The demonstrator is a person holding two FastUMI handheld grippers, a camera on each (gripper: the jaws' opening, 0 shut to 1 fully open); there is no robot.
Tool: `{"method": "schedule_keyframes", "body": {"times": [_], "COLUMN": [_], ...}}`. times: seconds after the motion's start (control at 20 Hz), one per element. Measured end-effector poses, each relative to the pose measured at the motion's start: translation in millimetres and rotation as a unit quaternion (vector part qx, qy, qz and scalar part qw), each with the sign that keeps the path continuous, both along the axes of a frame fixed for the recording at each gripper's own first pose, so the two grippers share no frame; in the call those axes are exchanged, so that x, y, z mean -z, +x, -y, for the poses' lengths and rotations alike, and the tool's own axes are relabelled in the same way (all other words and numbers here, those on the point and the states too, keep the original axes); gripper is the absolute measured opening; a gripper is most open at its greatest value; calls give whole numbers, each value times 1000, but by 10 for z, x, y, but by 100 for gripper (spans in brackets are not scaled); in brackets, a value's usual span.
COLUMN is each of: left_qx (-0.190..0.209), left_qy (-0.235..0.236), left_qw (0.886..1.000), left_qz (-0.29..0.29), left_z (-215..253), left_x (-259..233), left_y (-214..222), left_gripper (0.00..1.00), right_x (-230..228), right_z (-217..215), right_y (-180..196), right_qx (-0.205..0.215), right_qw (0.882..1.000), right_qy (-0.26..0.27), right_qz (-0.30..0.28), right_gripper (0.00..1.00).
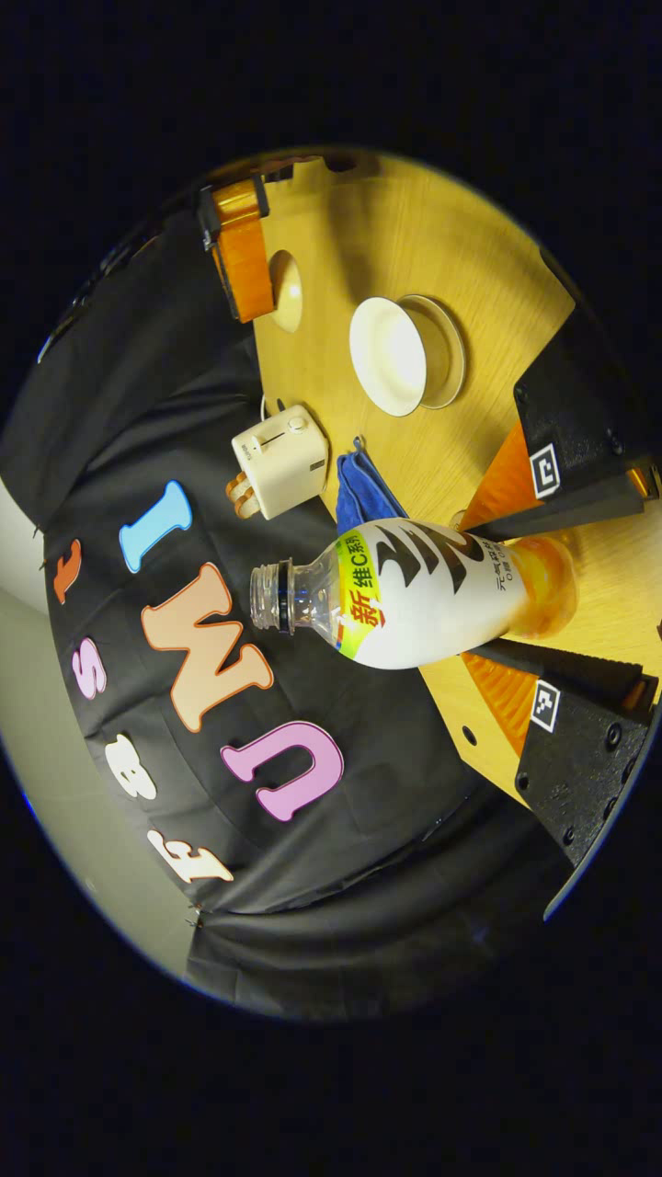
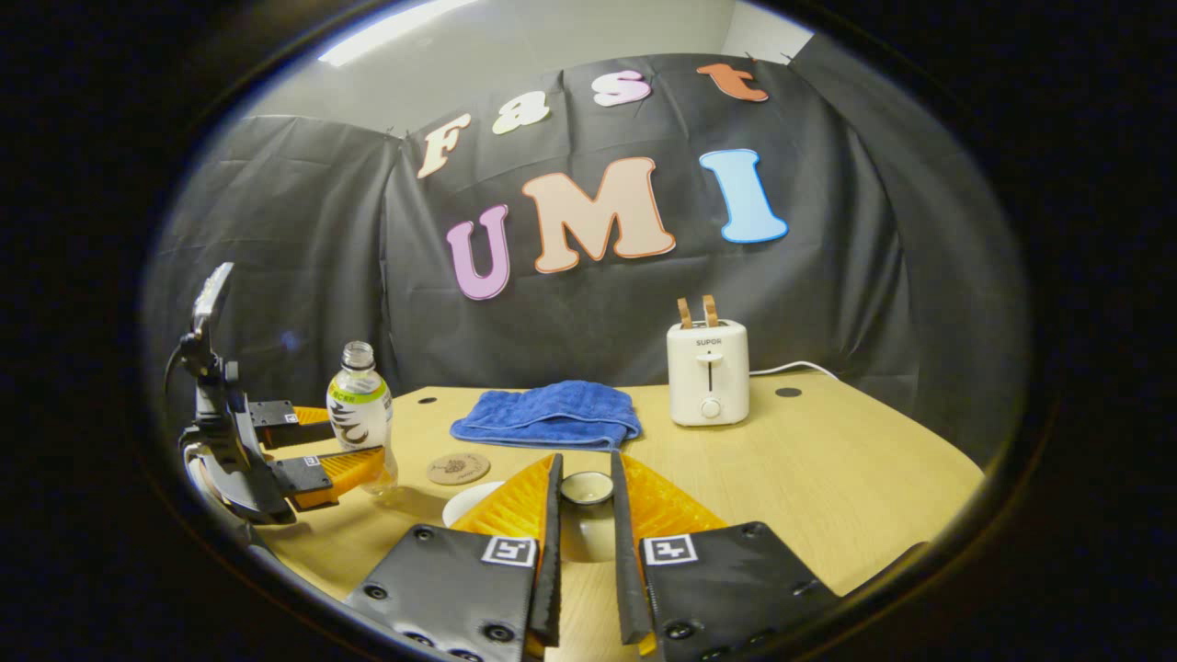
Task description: Open the teacup lid with one hand, grasp the water bottle and pour water into the teacup with the other hand; after pouring, place the water bottle on the coaster and then close the teacup lid.
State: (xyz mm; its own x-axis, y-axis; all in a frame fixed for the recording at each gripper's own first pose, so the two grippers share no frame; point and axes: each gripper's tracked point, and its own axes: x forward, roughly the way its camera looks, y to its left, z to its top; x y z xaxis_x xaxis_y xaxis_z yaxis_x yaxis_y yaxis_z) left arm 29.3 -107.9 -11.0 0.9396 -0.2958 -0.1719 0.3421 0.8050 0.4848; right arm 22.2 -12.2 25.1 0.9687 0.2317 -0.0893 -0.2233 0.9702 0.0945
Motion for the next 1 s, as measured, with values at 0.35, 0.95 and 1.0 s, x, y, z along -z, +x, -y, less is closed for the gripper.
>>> {"method": "schedule_keyframes", "body": {"times": [0.35,0.95,1.0], "left_qx": [18,57,58], "left_qy": [136,325,342], "left_qw": [990,943,937], "left_qz": [19,38,41], "left_z": [25,89,99], "left_x": [136,318,308], "left_y": [25,34,34], "left_gripper": [54,54,54], "right_x": [32,152,149], "right_z": [104,212,210], "right_y": [-15,-15,-24], "right_qx": [6,9,8], "right_qw": [1000,1000,1000], "right_qy": [4,6,4], "right_qz": [-3,-17,-17], "right_gripper": [27,27,27]}}
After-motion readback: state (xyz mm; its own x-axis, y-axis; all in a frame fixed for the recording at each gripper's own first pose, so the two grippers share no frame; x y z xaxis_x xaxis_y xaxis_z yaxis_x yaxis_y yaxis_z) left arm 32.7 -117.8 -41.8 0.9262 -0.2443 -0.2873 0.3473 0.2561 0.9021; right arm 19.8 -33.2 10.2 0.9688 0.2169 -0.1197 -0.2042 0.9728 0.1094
